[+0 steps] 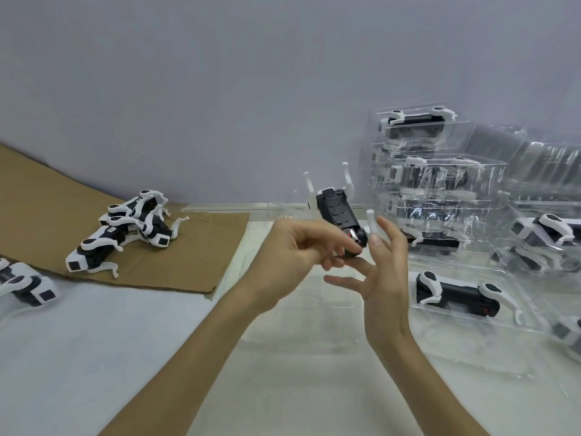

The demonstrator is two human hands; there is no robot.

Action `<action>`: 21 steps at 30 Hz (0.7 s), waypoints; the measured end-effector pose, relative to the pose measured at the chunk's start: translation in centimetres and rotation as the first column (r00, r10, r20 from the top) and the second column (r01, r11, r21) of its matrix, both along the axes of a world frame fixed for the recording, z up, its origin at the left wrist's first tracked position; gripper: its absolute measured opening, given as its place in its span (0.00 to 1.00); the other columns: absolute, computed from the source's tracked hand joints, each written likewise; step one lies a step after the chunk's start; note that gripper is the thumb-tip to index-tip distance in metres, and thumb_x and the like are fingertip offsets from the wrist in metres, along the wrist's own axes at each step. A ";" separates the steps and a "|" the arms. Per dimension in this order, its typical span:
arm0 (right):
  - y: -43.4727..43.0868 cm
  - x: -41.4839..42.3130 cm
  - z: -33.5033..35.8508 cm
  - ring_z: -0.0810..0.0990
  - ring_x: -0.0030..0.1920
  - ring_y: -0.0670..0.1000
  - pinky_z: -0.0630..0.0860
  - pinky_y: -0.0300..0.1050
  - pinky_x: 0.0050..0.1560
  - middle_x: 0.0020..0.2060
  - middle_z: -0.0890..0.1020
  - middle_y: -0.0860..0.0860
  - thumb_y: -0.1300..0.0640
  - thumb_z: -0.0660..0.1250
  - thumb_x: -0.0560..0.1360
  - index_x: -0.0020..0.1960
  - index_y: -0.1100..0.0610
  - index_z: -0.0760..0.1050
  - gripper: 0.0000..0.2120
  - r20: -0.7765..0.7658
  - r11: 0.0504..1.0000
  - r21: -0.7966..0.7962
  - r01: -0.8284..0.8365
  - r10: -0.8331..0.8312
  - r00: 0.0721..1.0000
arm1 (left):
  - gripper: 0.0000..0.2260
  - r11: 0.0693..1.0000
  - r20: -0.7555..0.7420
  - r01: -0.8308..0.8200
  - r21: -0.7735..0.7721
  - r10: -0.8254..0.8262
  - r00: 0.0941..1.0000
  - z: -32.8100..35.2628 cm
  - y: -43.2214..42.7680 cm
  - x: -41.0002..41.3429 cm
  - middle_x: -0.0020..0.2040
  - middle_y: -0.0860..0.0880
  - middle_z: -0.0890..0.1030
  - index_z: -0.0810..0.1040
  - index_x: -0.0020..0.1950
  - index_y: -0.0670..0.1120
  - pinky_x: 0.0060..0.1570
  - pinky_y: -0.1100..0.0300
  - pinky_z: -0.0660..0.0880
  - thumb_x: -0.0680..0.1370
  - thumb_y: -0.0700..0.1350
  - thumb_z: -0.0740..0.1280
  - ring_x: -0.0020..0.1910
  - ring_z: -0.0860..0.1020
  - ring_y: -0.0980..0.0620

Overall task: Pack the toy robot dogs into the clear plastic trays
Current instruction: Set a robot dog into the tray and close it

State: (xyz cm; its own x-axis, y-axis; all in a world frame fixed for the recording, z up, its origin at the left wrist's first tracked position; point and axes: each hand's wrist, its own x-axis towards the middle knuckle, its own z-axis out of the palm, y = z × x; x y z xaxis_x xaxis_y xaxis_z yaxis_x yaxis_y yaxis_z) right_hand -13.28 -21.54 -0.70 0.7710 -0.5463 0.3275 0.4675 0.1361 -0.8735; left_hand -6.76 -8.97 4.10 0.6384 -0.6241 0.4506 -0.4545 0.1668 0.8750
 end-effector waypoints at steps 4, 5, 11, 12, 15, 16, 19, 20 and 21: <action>-0.3 0.4 -0.4 0.84 0.48 0.54 0.82 0.50 0.46 0.60 0.76 0.62 0.49 0.68 0.73 0.68 0.46 0.69 0.24 -0.054 1.000 0.004 0.029 -0.028 0.998 | 0.22 0.998 0.054 0.043 0.045 -0.045 0.998 -0.7 -0.1 -0.5 0.41 0.48 0.83 0.86 0.42 0.43 0.41 0.60 0.77 0.74 0.20 0.61 0.35 0.77 0.54; -0.3 0.5 -0.5 0.84 0.46 0.52 0.82 0.48 0.46 0.59 0.78 0.63 0.50 0.69 0.72 0.67 0.46 0.71 0.23 -0.069 1.000 0.004 0.027 -0.026 0.997 | 0.22 0.997 0.073 0.034 0.068 -0.039 0.997 -0.9 0.0 -0.5 0.41 0.49 0.84 0.86 0.40 0.43 0.42 0.57 0.78 0.74 0.20 0.61 0.36 0.78 0.52; -0.1 0.5 -0.9 0.85 0.50 0.51 0.82 0.42 0.44 0.51 0.83 0.41 0.57 0.69 0.80 0.68 0.47 0.72 0.19 -0.004 0.986 -0.052 0.159 -0.159 0.987 | 0.18 0.982 0.260 -0.174 0.075 0.149 0.954 -1.9 2.6 -0.7 0.51 0.58 0.86 0.87 0.40 0.49 0.57 0.63 0.77 0.77 0.30 0.64 0.54 0.83 0.57; -0.2 0.4 -0.8 0.84 0.53 0.51 0.83 0.45 0.46 0.52 0.82 0.42 0.57 0.69 0.80 0.69 0.46 0.72 0.19 0.010 0.980 -0.082 0.183 -0.182 0.983 | 0.16 0.965 0.254 -0.261 0.014 0.249 0.934 -2.2 3.3 -0.4 0.53 0.58 0.86 0.87 0.41 0.50 0.57 0.62 0.77 0.76 0.32 0.64 0.55 0.83 0.56; -0.5 0.1 -0.4 0.81 0.59 0.47 0.81 0.44 0.54 0.55 0.81 0.40 0.58 0.71 0.78 0.68 0.42 0.73 0.21 0.052 0.950 -0.201 0.240 -0.234 0.971 | 0.13 0.855 0.094 -0.517 -0.034 0.518 0.850 -4.2 5.5 1.4 0.58 0.57 0.83 0.84 0.53 0.51 0.59 0.61 0.75 0.75 0.37 0.66 0.60 0.79 0.57; -0.6 0.0 -0.2 0.80 0.59 0.43 0.78 0.38 0.55 0.55 0.80 0.36 0.60 0.71 0.77 0.67 0.43 0.74 0.22 0.072 0.930 -0.250 0.268 -0.258 0.963 | 0.14 0.834 0.012 -0.552 0.023 0.552 0.834 -5.2 6.2 2.0 0.60 0.58 0.82 0.82 0.58 0.53 0.60 0.61 0.74 0.76 0.38 0.68 0.61 0.77 0.59; -1.0 0.0 -0.3 0.78 0.54 0.37 0.73 0.26 0.49 0.51 0.79 0.32 0.67 0.73 0.74 0.64 0.48 0.75 0.23 0.084 0.887 -0.345 0.309 -0.298 0.951 | 0.20 0.862 -0.305 -0.471 0.189 0.507 0.806 -7.9 7.6 3.2 0.63 0.60 0.79 0.77 0.66 0.56 0.56 0.64 0.72 0.75 0.44 0.73 0.61 0.76 0.64; -1.1 0.1 -0.4 0.79 0.52 0.39 0.73 0.27 0.48 0.50 0.79 0.34 0.68 0.74 0.73 0.62 0.47 0.75 0.24 0.074 0.886 -0.356 0.296 -0.289 0.954 | 0.21 0.880 -0.378 -0.431 0.200 0.475 0.795 -8.6 7.8 3.5 0.63 0.59 0.79 0.77 0.66 0.56 0.57 0.63 0.71 0.73 0.48 0.73 0.61 0.77 0.63; -1.2 0.1 -0.5 0.80 0.49 0.41 0.73 0.28 0.47 0.49 0.79 0.36 0.68 0.74 0.73 0.61 0.47 0.75 0.24 0.072 0.883 -0.374 0.284 -0.277 0.958 | 0.22 0.894 -0.417 -0.402 0.196 0.447 0.791 -9.1 8.0 3.8 0.63 0.58 0.81 0.78 0.65 0.56 0.60 0.61 0.71 0.72 0.49 0.72 0.62 0.77 0.62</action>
State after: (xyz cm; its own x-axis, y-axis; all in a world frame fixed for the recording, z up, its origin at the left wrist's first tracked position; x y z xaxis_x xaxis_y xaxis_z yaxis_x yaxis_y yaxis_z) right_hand -13.16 -22.73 -1.21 0.5969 -0.5721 0.5625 0.4513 -0.3401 -0.8250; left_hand -2.92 -1.00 -5.00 0.9637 -0.2667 0.0112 -0.0235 -0.0431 0.9988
